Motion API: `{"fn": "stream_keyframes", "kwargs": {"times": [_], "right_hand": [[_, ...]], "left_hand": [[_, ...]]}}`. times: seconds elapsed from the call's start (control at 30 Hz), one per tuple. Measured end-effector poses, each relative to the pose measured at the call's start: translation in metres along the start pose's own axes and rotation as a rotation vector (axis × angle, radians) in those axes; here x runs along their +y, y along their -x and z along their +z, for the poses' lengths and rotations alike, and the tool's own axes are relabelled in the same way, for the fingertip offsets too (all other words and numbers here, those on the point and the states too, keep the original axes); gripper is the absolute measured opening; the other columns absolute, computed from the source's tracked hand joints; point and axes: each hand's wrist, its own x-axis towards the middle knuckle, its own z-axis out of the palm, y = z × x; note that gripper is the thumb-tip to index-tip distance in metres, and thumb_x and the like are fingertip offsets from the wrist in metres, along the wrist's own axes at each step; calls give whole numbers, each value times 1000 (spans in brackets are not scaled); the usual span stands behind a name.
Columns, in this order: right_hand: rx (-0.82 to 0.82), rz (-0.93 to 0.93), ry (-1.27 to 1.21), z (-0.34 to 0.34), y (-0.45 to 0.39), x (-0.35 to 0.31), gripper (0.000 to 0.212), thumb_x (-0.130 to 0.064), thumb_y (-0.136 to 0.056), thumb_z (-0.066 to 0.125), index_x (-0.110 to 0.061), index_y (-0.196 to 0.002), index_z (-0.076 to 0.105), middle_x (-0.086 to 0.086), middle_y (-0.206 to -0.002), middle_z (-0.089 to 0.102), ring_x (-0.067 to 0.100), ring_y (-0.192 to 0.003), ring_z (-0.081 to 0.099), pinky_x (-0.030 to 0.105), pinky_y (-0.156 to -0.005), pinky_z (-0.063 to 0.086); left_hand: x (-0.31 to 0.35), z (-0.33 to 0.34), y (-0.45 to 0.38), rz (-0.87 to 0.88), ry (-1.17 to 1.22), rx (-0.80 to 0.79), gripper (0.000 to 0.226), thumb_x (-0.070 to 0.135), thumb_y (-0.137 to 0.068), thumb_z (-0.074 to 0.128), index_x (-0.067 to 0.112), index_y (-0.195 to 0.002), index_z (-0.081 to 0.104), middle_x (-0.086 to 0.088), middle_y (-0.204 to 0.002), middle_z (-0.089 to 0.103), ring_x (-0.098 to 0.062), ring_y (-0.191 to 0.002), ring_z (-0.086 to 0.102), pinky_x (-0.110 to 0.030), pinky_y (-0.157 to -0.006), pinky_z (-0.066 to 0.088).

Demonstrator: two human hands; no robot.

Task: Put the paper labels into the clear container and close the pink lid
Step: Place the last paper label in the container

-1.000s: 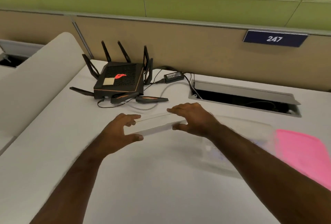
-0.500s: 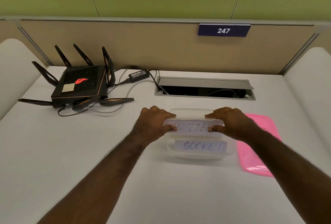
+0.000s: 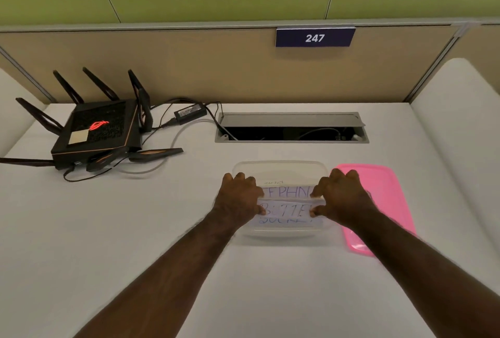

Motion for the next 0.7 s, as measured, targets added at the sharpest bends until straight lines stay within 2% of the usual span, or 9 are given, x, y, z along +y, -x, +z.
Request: {"fn": "stream_keyframes", "kwargs": {"times": [0.27,0.43,0.6,0.7], "right_hand": [[-5,-50,123,10,-2,-11,48,-57,-78,66,-29,-117,66,-1,-115,62,24,-111,48,45,-95,30],[103,-2,-43,-1,10,-2,43,-57,-84,58,-33,-119,64,-4,-116,64,20,-107,52,42,-91,34],[391,215,-237,-14,42,41,26,-41,-86,63,-31,-109,69,0,-107,70,27,-98,62,43,-86,39],[407,427,-278,-4,67,78,27,-36,-87,63,-30,-113,68,4,-108,69,31,-97,62,44,-83,41]], "left_hand": [[7,10,2,-15,-69,-28,45,56,-83,61,25,-115,66,0,-113,68,-25,-106,53,-41,-88,30],[10,1,4,-23,38,30,42,53,-85,58,28,-117,65,2,-112,68,-23,-105,54,-40,-88,32],[42,-31,-2,37,138,168,32,42,-91,49,27,-113,68,3,-110,68,-22,-101,54,-39,-84,33],[83,-49,-8,110,256,281,26,32,-90,51,24,-106,70,2,-105,69,-24,-97,56,-39,-82,37]]}}
